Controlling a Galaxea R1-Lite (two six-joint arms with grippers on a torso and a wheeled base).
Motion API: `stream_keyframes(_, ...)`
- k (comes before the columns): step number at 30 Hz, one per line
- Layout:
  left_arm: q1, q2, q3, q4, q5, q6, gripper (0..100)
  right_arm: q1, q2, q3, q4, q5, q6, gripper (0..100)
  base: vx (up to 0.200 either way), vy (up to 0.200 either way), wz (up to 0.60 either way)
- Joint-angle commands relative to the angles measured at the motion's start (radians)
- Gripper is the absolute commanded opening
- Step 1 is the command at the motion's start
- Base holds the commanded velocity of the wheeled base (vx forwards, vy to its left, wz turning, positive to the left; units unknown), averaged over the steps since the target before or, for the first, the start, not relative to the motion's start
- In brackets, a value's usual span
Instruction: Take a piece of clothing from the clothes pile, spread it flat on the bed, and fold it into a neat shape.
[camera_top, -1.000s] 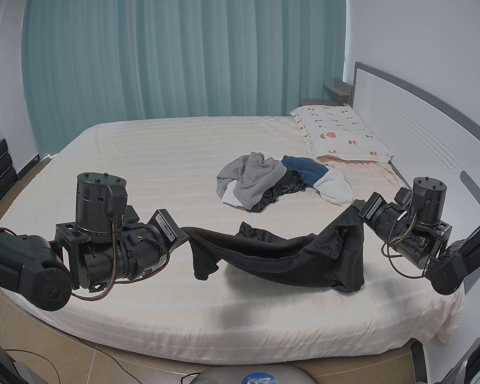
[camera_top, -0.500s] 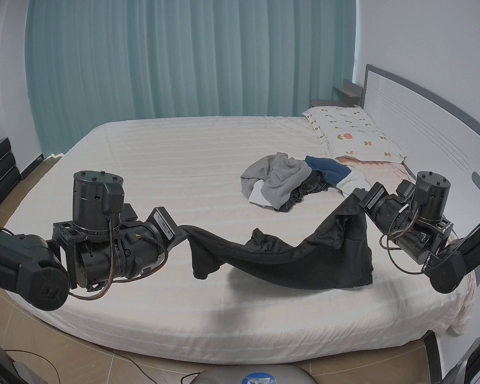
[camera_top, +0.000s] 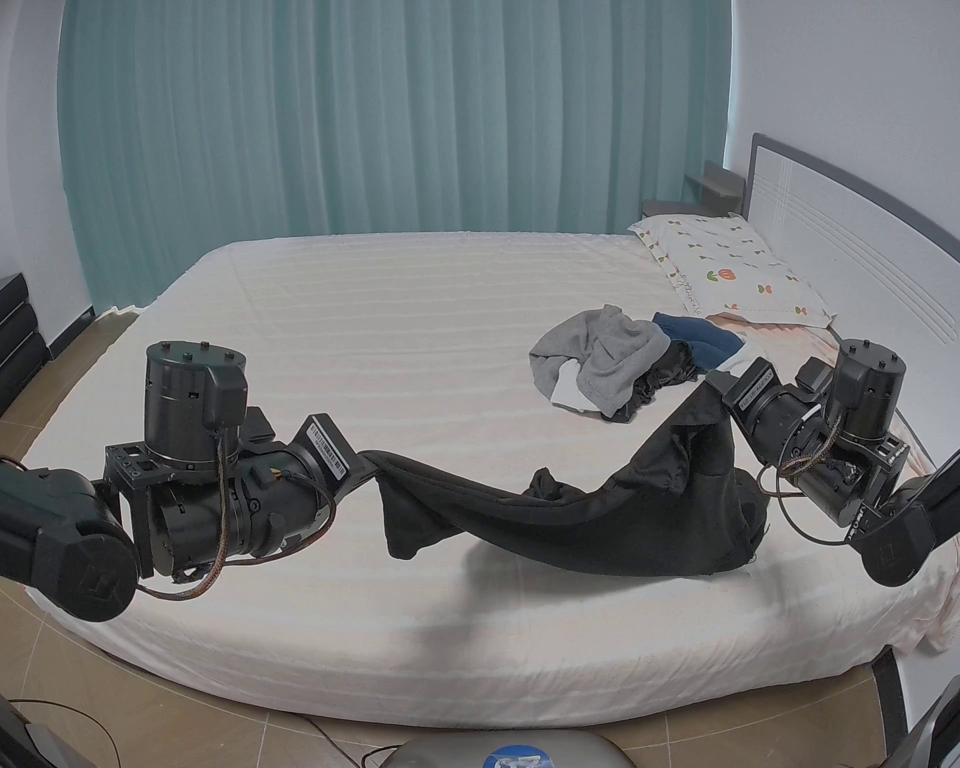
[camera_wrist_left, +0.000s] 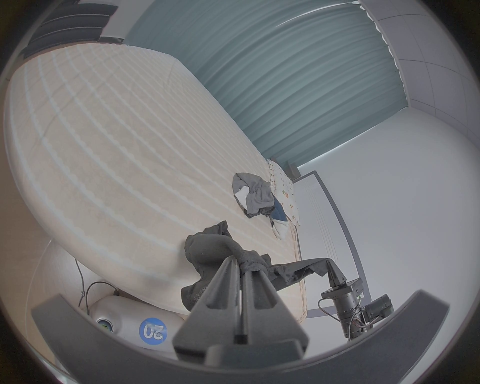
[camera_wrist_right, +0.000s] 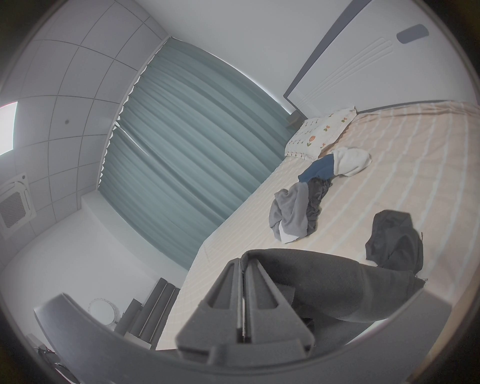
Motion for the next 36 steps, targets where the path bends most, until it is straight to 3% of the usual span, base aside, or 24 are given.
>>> stream_keyframes(1,0.002,0.002,0.0,-0.001,0.0,-0.002,0,0.0,0.004,0.002,0.0,0.0,0.0,0,0.0,0.2,0.0)
stream_keyframes(36,-0.005,0.03,0.003,-0.001,-0.011,-0.005,0,0.014,-0.006,0.029,0.0,0.054,0.005,0,0.0,0.2,0.0)
